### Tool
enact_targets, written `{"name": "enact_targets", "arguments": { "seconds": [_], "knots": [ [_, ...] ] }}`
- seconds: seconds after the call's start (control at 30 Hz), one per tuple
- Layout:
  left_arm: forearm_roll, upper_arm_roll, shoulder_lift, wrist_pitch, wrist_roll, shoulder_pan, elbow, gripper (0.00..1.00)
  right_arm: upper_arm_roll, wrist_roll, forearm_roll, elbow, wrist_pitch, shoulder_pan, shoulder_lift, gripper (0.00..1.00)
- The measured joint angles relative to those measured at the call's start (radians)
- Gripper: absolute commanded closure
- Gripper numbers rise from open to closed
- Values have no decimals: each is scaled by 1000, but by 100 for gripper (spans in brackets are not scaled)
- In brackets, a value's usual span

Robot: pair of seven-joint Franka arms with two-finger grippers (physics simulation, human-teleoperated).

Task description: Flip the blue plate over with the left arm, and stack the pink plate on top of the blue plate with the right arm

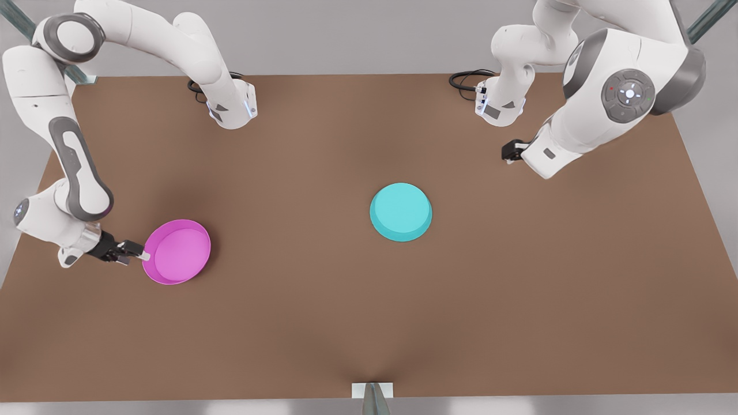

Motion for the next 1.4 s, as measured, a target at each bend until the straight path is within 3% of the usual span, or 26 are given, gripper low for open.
{"name": "enact_targets", "arguments": {
  "seconds": [0.5, 0.63, 0.83, 0.93, 1.23, 1.4],
  "knots": [
    [8, 7, 0, -6, 6, 8, 6, 0, 2, 120, -73, -47, 42, -2, 7, 0],
    [28, 16, -1, -6, 4, 12, 6, 0, 2, 130, -73, -55, 43, -7, 7, 16],
    [41, 15, -1, -8, 3, 14, 4, 0, 2, 130, -73, -61, 57, -1, 17, 23],
    [43, 15, -1, -8, 6, 15, 5, 0, 2, 130, -74, -61, 57, -4, 17, 39],
    [45, 15, -2, -18, 6, 15, 5, 0, 1, 130, -104, -63, 58, -1, 25, 42],
    [46, 15, -2, -20, 6, 15, 4, 0, 1, 129, -120, -63, 58, 1, 25, 53]
  ]
}}
